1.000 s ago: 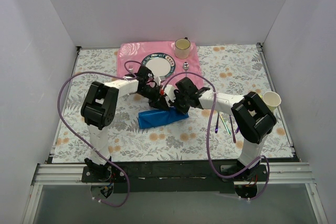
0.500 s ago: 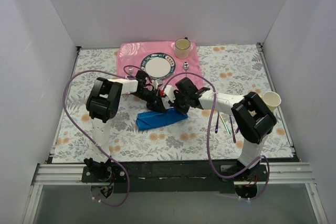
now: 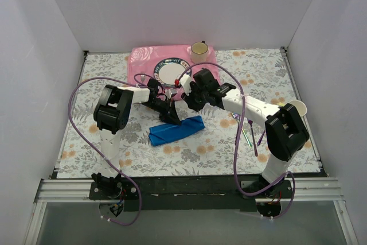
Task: Fold the napkin into a case and place the utensils inside
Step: Fold the 2/3-rectangle-folded napkin at the center of the board.
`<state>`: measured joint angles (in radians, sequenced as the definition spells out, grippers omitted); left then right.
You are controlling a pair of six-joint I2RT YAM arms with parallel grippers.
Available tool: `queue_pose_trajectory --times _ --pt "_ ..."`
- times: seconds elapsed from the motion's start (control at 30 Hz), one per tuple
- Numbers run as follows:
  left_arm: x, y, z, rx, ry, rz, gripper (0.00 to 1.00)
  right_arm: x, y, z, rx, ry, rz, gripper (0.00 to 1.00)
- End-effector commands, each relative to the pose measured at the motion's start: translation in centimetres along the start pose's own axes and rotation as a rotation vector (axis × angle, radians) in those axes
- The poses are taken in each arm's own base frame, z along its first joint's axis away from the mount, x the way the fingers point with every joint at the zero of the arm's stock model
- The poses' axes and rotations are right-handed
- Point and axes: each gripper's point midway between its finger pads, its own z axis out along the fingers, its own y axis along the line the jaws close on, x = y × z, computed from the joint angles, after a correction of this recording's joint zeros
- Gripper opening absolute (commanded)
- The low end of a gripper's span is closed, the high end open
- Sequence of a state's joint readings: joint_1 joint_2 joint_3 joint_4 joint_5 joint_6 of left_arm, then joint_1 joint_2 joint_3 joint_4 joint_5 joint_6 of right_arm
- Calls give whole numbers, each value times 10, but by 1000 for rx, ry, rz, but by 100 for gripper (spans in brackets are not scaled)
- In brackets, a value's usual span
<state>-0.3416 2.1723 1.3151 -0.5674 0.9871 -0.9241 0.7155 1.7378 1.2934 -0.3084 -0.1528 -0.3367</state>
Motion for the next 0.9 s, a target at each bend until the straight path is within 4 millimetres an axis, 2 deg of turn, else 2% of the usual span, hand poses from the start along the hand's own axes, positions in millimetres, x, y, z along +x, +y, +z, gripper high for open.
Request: queue_pose_trajectory --times 0.0,0.13,0.17,0.27,0.5,0.67,0.87 --pt "1 29 4 -123 -18 -5 0 15 -1 -7 14 60 -16 34" --pt "1 30 4 -122 -16 -9 0 28 2 -4 23 76 -32 39" --pt "1 31 4 -124 -17 -10 0 28 4 -2 25 68 -39 49" --pt "2 30 4 -125 -16 -10 0 35 11 3 22 83 -62 53" --pt "2 30 3 -127 -17 -10 0 45 13 21 45 109 -80 54" --pt "2 30 3 -125 -17 -12 0 64 14 34 54 151 -98 55" --pt "2 30 4 -125 -17 -12 0 80 3 39 150 188 -141 55"
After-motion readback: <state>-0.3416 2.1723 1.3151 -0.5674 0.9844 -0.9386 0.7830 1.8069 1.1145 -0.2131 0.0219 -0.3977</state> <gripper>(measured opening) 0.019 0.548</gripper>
